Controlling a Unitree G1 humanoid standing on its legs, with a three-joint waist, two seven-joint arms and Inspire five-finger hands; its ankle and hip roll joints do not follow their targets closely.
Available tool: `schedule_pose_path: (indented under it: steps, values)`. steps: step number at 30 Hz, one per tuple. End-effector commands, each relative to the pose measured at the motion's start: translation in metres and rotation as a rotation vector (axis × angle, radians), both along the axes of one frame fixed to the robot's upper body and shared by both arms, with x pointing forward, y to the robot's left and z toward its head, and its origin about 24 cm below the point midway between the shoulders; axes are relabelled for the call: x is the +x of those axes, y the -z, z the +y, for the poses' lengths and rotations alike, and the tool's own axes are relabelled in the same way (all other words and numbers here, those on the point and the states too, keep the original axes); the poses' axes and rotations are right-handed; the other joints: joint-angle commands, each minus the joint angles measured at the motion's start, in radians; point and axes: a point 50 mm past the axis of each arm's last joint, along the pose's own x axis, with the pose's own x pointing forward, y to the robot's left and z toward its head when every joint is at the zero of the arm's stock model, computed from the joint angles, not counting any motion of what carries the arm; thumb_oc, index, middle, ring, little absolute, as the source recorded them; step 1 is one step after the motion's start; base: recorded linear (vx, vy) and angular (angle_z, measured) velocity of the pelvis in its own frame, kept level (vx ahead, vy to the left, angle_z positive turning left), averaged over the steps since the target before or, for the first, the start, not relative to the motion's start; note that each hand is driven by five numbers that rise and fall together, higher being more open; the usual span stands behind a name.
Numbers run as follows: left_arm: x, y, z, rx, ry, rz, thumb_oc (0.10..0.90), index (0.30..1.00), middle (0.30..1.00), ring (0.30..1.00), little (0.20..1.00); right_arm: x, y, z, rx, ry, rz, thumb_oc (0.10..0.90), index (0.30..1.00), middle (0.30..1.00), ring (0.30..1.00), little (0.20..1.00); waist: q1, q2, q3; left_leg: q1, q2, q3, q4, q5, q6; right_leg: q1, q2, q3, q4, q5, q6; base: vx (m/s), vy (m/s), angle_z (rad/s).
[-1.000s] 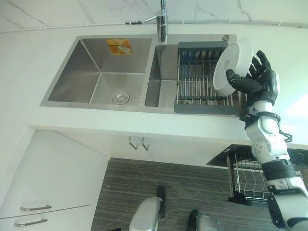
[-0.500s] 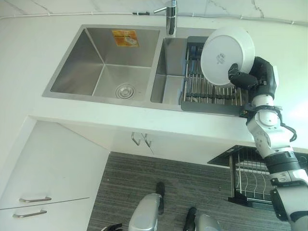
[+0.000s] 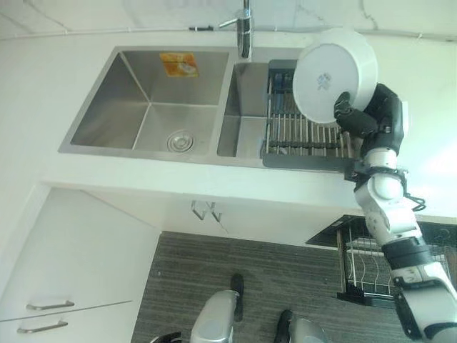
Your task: Place the dishes in the dishwasher.
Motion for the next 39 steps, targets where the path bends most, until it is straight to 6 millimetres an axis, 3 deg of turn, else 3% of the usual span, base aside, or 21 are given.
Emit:
schedule_pose_path:
  steps: [1, 7, 11, 17, 24, 29, 39]
  values:
    - [-0.028, 0.004, 0.006, 0.040, 0.022, 0.087, 0.800, 0.900, 0.900, 0.900, 0.900, -0.030, -0.079, 0.004, 0.003, -0.058, -0.486, 0.400, 0.300, 0.300, 0.300, 0.300, -0.027, -0.007, -0.121, 0.060, 0.015, -0.020, 0.047, -0.217, -0.020, -0.075, 0.043, -0.002, -0.030, 0.007, -0.031, -0.07, 0.023, -0.38]
    - [-0.023, 0.005, -0.003, 0.038, 0.042, 0.078, 0.800, 0.900, 0.900, 0.900, 0.900, -0.059, -0.057, -0.017, 0.121, -0.101, -0.479, 0.400, 0.300, 0.300, 0.300, 0.300, -0.114, -0.033, -0.153, 0.119, 0.028, 0.063, 0.047, -0.254, -0.002, -0.082, 0.062, 0.089, -0.030, 0.020, -0.013, -0.08, 0.014, -0.70]
    - [-0.017, 0.005, -0.008, 0.026, 0.053, 0.052, 0.800, 0.900, 0.900, 0.900, 0.900, -0.074, -0.042, -0.038, 0.163, -0.037, -0.441, 0.400, 0.300, 0.300, 0.300, 0.300, -0.160, -0.040, -0.155, 0.148, 0.040, 0.102, 0.047, -0.272, 0.006, -0.085, 0.069, 0.129, -0.030, 0.026, -0.005, -0.06, 0.004, -0.52]
    - [-0.015, 0.006, -0.012, 0.016, 0.067, 0.039, 0.800, 0.900, 0.900, 0.900, 0.900, -0.096, -0.003, -0.080, 0.281, 0.096, -0.319, 0.400, 0.300, 0.300, 0.300, 0.300, -0.247, -0.048, -0.168, 0.160, 0.062, 0.164, 0.047, -0.286, 0.010, -0.119, 0.081, 0.182, -0.030, 0.038, 0.007, -0.08, -0.013, -0.49]
    - [-0.011, 0.005, -0.013, 0.000, 0.046, 0.014, 0.800, 0.900, 0.900, 0.900, 0.900, -0.112, 0.035, -0.105, 0.216, 0.231, -0.158, 0.400, 0.300, 0.300, 0.300, 0.300, -0.308, -0.048, -0.169, 0.166, 0.070, 0.208, 0.047, -0.298, 0.018, -0.143, 0.088, 0.216, -0.030, 0.050, 0.015, -0.04, -0.012, -0.40]
    - [-0.009, 0.004, -0.012, 0.004, 0.036, 0.012, 0.800, 0.900, 0.900, 0.900, 0.900, -0.118, 0.058, -0.114, 0.171, 0.268, -0.064, 0.400, 0.300, 0.300, 0.300, 0.300, -0.328, -0.036, -0.170, 0.174, 0.070, 0.199, 0.047, -0.325, 0.019, -0.143, 0.090, 0.224, -0.030, 0.036, 0.026, 0.03, -0.008, -0.13]
    - [-0.017, 0.005, -0.009, 0.007, 0.038, 0.042, 0.800, 0.900, 0.900, 0.900, 0.900, -0.105, 0.065, -0.107, -0.062, 0.259, 0.033, 0.400, 0.300, 0.300, 0.300, 0.300, -0.304, -0.027, -0.171, 0.166, 0.065, 0.184, 0.047, -0.321, 0.012, -0.141, 0.078, 0.197, -0.030, 0.031, 0.025, 0.01, -0.006, 0.05]
